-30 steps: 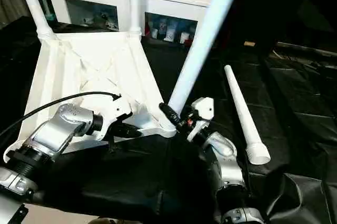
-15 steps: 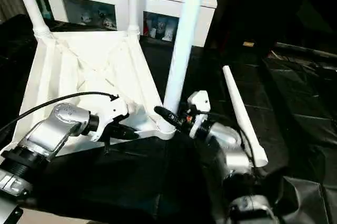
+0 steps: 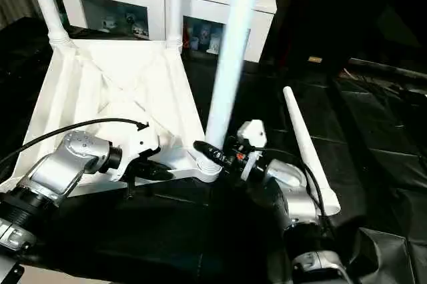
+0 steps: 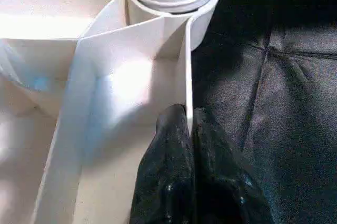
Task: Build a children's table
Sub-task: Insert table leg to table base
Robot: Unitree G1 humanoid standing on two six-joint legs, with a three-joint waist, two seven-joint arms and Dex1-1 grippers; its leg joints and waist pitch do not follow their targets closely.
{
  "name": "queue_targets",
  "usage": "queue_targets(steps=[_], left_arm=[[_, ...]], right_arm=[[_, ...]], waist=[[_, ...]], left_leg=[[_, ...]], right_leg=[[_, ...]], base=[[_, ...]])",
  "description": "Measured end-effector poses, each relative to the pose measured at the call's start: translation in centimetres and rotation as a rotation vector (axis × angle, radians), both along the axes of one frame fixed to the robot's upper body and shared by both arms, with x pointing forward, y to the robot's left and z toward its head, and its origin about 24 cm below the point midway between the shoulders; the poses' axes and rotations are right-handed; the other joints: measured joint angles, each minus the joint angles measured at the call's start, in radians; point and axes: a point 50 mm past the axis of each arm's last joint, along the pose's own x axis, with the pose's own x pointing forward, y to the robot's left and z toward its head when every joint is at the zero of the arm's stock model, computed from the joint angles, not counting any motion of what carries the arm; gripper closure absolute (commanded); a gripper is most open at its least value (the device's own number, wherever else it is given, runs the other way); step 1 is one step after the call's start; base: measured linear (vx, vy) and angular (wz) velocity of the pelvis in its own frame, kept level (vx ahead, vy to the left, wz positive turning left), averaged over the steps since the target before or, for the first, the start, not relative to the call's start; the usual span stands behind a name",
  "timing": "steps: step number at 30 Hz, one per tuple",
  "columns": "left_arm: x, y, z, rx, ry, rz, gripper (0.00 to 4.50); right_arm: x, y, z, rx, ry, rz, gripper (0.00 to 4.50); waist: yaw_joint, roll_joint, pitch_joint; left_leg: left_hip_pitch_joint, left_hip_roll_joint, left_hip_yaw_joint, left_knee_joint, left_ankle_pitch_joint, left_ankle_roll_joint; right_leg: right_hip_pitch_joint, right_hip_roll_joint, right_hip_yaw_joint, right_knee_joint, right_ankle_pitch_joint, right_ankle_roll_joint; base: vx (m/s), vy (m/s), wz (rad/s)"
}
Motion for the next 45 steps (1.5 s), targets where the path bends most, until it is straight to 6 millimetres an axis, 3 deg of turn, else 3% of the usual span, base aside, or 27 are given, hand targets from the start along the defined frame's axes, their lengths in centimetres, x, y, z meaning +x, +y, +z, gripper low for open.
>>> queue_targets(steps=[11,18,26,36,38,45], left_arm=[[0.1,-0.4,0.0,-0.01,-0.012,0.002,4.5],[0.4,-0.4,-0.1,-0.021,-0.028,0.022,4.5],[0.4,-0.2,0.2,-0.031,-0.03,0.021,4.5],[0.2,0.3,0.7,-0.014,-0.049,0.021,4.5],[0.1,0.3,0.7,-0.014,-0.049,0.022,4.5],[-0.4,0.6,0.9,-0.007,-0.053,0.014,4.5]], right_arm=[[-0.8,-0.5,-1.0,0.132,0.053,-0.114,2.64],[-1.7,0.0,-0.7,0.029,-0.085,-0.185,2.64],[-1.9,0.6,-0.3,0.007,-0.138,-0.207,2.64],[-1.7,0.8,0.5,-0.106,-0.212,-0.089,2.64],[-1.6,0.8,0.6,-0.123,-0.217,-0.065,2.64],[-1.1,1.1,0.9,-0.155,-0.208,0.034,2.64]], waist=[[0.011,0.011,0.006],[0.024,0.035,0.017],[0.025,0.041,0.027],[0.014,0.02,0.038],[0.009,0.019,0.038],[-0.002,-0.002,0.032]], left_leg=[[0.0,0.0,0.001,0.0,0.0,0.0],[0.001,0.0,0.001,-0.004,0.0,0.0],[0.0,-0.001,0.001,-0.012,0.0,0.0],[-0.001,-0.001,0.001,-0.018,0.0,0.0],[0.0,-0.001,0.001,-0.021,0.0,0.0],[0.001,-0.002,0.003,-0.029,0.0,0.0]], right_leg=[[0.0,0.0,0.0,0.0,0.0,-0.001],[-0.001,-0.001,0.001,-0.001,-0.001,0.001],[-0.005,0.0,0.0,-0.001,-0.002,0.003],[-0.007,0.0,0.0,-0.005,-0.004,0.006],[-0.008,0.0,0.0,-0.008,-0.004,0.006],[-0.006,0.0,0.0,-0.012,-0.003,0.006]], base=[[0.0,0.0,0.0],[0.0,0.0,0.0],[0.0,0.0,0.0],[0.0,0.0,0.0],[0.0,0.0,0.0],[0.0,0.0,0.0]])
